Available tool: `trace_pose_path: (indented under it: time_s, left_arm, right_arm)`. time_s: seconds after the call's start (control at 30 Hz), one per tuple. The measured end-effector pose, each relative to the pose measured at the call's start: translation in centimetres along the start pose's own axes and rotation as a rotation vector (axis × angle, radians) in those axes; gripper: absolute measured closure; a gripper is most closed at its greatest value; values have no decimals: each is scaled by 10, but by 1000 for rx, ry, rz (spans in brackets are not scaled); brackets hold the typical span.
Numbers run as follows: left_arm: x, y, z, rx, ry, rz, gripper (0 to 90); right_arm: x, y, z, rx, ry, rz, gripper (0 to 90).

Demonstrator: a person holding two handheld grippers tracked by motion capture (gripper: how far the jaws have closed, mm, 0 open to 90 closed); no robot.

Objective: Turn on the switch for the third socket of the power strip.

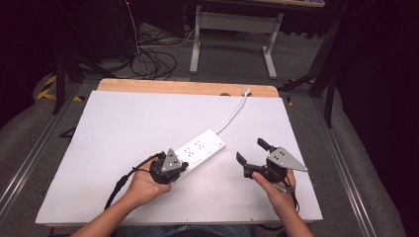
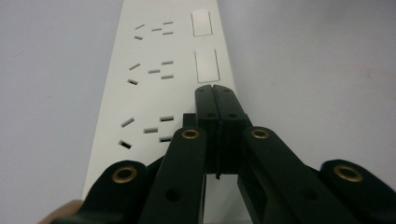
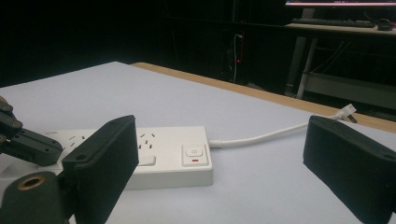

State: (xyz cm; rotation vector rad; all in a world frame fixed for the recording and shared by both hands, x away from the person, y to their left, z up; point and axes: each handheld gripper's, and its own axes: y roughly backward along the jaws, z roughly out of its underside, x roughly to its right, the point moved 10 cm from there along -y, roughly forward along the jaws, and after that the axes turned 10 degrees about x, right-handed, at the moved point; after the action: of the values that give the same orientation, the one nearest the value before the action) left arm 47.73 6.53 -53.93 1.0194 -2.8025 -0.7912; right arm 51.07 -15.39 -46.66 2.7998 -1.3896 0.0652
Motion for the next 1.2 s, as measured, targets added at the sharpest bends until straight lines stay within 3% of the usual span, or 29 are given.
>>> trace_pose_path:
  time_s: [0.73, 0.87, 0.9, 1.1, 1.2]
  left_arm:
    - [3, 3, 1, -10, 11, 17, 900]
    - [2, 7, 5, -22, 26, 16, 900]
    - [2, 9, 7, -19, 46, 25, 900]
    - [1, 10, 6, -15, 30, 17, 900]
    - [-2, 14, -2, 37, 45, 7, 899]
  right_arm:
    - [-1, 0, -1, 5, -7, 0, 107]
    - [-1, 1, -1, 6, -9, -1, 106]
    - [-1, 1, -1, 6, -9, -1, 106]
    - [-1, 0, -1, 3, -5, -1, 106]
    - [-1, 0, -1, 3, -7, -2, 107]
